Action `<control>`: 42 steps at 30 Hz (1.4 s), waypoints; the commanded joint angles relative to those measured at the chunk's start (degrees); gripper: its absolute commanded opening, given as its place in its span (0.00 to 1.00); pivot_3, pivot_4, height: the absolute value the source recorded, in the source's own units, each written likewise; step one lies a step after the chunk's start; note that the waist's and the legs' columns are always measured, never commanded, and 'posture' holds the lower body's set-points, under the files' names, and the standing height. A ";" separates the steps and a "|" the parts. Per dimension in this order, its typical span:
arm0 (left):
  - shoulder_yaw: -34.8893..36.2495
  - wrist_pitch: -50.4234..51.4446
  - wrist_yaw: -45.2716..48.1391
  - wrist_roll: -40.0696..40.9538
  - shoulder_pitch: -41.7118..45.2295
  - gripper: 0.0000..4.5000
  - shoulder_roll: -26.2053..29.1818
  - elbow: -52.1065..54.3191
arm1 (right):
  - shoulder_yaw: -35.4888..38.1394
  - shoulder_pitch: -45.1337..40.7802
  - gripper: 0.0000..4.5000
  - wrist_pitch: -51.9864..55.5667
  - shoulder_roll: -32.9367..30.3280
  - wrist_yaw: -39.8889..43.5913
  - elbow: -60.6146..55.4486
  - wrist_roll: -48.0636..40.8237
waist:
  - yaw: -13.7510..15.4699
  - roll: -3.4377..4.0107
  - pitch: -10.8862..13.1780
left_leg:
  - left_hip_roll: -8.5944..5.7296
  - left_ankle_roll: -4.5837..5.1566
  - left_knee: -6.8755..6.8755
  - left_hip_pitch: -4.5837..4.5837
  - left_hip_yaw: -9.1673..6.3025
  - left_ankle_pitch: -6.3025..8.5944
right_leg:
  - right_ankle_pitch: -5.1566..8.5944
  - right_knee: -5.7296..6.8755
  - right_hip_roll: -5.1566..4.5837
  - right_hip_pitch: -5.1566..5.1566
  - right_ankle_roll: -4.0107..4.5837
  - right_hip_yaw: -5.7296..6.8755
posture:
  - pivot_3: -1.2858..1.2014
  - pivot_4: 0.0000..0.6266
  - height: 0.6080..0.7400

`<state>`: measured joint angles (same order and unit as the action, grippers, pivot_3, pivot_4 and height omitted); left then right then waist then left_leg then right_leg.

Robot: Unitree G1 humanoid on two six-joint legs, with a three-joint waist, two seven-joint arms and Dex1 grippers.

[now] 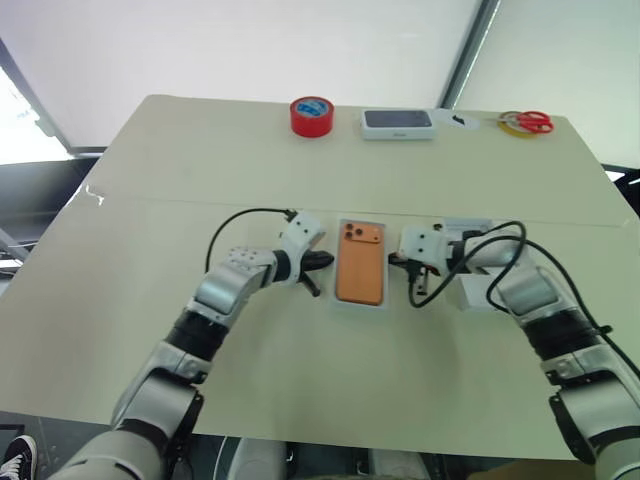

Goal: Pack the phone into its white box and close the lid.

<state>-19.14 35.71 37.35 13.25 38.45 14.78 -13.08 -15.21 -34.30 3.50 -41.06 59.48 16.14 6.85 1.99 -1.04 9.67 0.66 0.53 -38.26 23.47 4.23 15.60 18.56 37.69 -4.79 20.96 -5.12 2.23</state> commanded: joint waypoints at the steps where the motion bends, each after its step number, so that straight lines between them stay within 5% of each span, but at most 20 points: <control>1: -2.82 -3.07 3.15 -1.15 1.90 0.00 -4.77 -3.57 | 1.61 0.86 0.02 -1.60 -1.38 0.65 -2.19 -0.80 | 0.13 0.00 0.00 | 0.01 0.00 0.00 0.00 0.00 0.00 | 0.00 0.00 0.01 0.00 0.00 0.00 | 0.52 0.24 0.92; 20: -0.27 -7.24 4.77 -5.89 2.90 0.00 -8.55 -8.02 | 3.91 2.63 0.02 -7.85 -6.57 -1.30 2.12 1.54 | 0.03 0.00 0.00 | 0.04 -0.01 -0.02 -0.01 0.00 -0.01 | 0.00 0.01 0.03 0.00 0.00 0.01 | 0.52 0.24 0.92; 31: 6.56 -10.66 5.77 -4.91 -0.39 0.00 -0.45 -3.14 | 3.73 0.71 0.02 -13.26 -8.58 -6.12 10.38 5.92 | -1.62 0.03 0.01 | 0.09 -0.04 0.03 -0.01 0.00 -0.02 | 0.00 0.01 0.07 0.03 -0.01 0.01 | 0.52 0.24 0.92; 36: 11.97 -11.41 8.12 -1.90 -5.16 0.00 5.43 4.35 | 6.53 1.71 0.02 -8.28 -9.36 -1.56 8.22 -0.05 | -1.60 0.04 0.02 | 0.12 -0.06 0.03 -0.01 0.01 -0.03 | 0.01 0.01 0.09 0.03 -0.01 0.01 | 0.52 0.24 0.92; 39: 16.19 -9.80 10.25 2.04 -7.77 0.20 8.74 8.90 | 10.77 2.33 0.21 5.05 -7.94 2.63 2.09 -8.71 | -1.54 0.07 0.06 | 0.14 -0.06 0.03 -0.01 0.00 -0.03 | 0.00 0.00 0.07 0.02 -0.01 0.00 | 0.52 0.24 0.92; 42: 19.15 -14.27 13.05 4.21 -11.08 0.51 11.62 13.75 | 13.46 4.21 0.54 10.22 -8.39 2.32 -3.19 -11.72 | -1.52 0.10 0.05 | 0.15 -0.06 0.04 -0.01 -0.01 -0.03 | 0.00 0.00 0.06 0.03 -0.01 0.00 | 0.52 0.24 0.92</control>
<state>-2.62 24.77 48.51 14.99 28.28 25.73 -3.64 -4.97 -30.48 10.72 -48.73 61.58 16.77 -1.99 0.47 -0.94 9.73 0.81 0.47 -38.22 23.46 4.22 15.57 18.56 37.68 -4.74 20.99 -5.13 2.23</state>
